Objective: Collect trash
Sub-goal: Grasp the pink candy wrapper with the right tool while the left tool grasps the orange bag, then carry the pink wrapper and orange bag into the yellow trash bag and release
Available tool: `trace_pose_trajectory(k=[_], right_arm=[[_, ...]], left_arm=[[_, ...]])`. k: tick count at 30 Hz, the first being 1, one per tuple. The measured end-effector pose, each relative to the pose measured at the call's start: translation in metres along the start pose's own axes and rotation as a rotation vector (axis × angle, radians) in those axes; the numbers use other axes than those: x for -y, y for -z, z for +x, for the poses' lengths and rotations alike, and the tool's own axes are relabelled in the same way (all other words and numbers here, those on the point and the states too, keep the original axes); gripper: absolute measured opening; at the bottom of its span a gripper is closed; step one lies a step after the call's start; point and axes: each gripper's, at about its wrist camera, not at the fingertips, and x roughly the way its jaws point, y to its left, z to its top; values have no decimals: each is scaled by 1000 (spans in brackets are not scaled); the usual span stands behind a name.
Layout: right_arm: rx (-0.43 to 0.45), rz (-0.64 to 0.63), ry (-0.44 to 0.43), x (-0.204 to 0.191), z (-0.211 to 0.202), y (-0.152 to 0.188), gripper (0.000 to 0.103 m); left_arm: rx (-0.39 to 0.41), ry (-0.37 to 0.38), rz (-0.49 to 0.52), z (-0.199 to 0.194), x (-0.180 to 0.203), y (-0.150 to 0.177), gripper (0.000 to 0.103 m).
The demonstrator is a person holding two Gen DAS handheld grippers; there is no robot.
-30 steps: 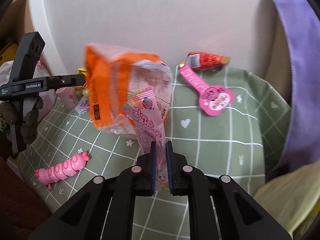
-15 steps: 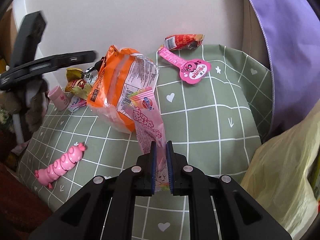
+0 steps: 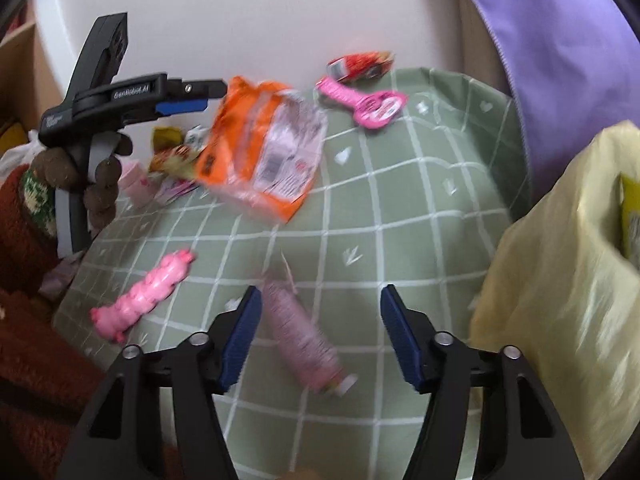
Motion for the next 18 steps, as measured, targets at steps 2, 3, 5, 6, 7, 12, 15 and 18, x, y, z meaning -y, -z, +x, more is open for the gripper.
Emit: trace_pose_trajectory(k=[2, 3, 5, 6, 7, 12, 15, 18], right_arm=[[2, -36, 6, -9, -3, 8, 57], [-9, -59, -5, -14, -2, 12, 57], [-37, -105, 4, -20, 1, 19, 57], [-45, -120, 22, -22, 3, 21, 56], [-49, -130, 36, -21, 6, 25, 55], [-108, -114, 49, -11, 23, 31, 19], [-68, -79, 44, -10, 11, 25, 15], [-21, -43, 64, -6, -5, 14, 15]], left_arm=[[-20, 21, -1, -3, -1, 3, 64], [-26, 25, 12, -7, -1, 7, 64], [-33, 32, 21, -9, 0, 11, 64], [-37, 49, 12, -8, -2, 14, 64], [-36, 60, 1, -9, -3, 16, 64], [-44, 87, -41, -3, -10, 23, 65], [-48, 64, -69, 1, -13, 26, 65], [-39, 51, -72, 5, -6, 26, 65]])
